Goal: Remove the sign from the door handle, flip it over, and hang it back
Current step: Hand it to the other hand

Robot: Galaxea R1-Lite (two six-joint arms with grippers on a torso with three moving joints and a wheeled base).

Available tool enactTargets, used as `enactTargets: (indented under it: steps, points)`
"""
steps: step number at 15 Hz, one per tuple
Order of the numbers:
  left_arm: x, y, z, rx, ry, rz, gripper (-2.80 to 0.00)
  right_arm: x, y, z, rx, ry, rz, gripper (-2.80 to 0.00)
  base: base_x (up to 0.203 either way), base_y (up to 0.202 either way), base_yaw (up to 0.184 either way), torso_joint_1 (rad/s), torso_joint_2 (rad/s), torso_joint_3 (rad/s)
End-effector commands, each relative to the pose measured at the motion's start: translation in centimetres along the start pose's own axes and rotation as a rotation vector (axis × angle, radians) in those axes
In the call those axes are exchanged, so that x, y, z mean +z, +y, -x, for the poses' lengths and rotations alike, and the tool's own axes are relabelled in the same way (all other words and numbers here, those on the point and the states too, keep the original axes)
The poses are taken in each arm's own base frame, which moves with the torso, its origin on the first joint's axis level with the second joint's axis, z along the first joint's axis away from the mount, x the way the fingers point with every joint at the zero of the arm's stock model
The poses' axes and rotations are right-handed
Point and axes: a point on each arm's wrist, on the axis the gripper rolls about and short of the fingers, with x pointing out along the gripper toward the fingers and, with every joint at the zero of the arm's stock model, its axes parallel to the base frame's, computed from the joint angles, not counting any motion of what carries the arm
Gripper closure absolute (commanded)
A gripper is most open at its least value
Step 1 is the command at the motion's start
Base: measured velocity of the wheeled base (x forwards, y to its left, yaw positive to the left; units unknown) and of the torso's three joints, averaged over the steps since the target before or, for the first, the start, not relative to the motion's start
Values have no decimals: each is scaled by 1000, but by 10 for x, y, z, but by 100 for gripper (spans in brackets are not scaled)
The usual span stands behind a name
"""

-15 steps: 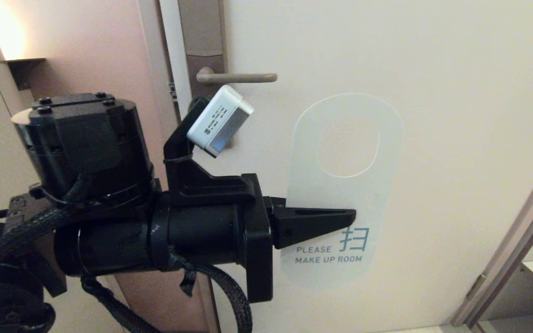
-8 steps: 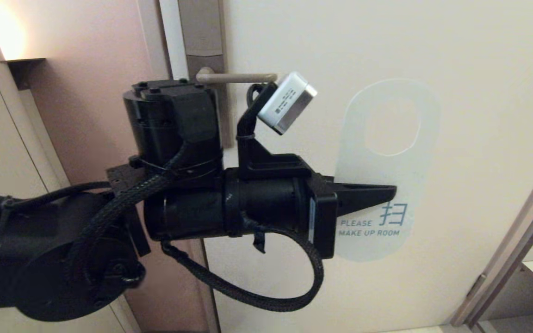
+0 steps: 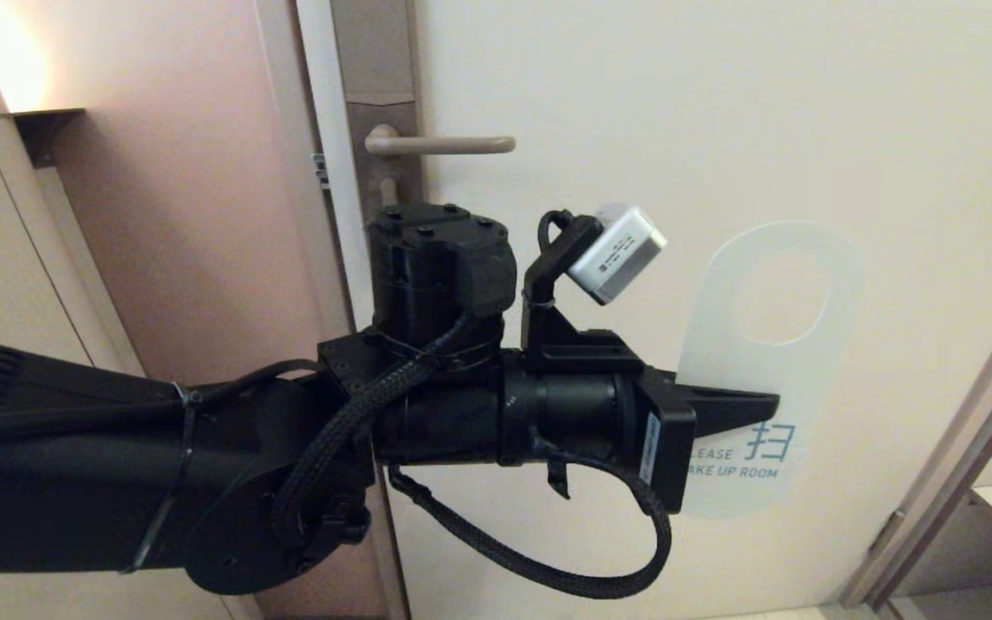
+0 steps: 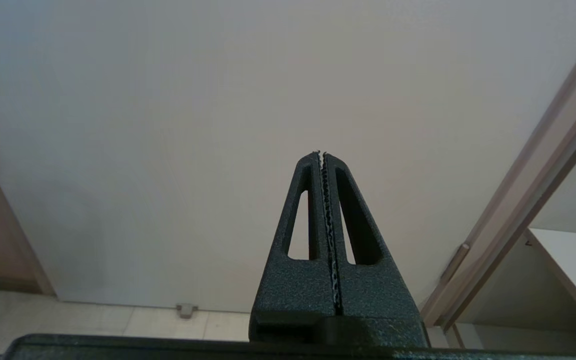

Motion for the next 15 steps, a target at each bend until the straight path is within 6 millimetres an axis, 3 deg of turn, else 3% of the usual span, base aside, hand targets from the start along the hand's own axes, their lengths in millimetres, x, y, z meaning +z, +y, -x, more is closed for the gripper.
enactTargets:
  steps: [1,7,15]
  points:
    - [-4,2,-3,-4,8,6,0,4,0,2,2,-6,6,0,0,0,0,0,0,0]
    - [-4,-1,-5,-13,10,5,0,25,-1,11,69,59,6,0,0,0,0,0,0,0]
    - [0,3,-9,-61,7,-2,0,79,-1,-21,283,200,-25,0,0,0,0,0,0,0]
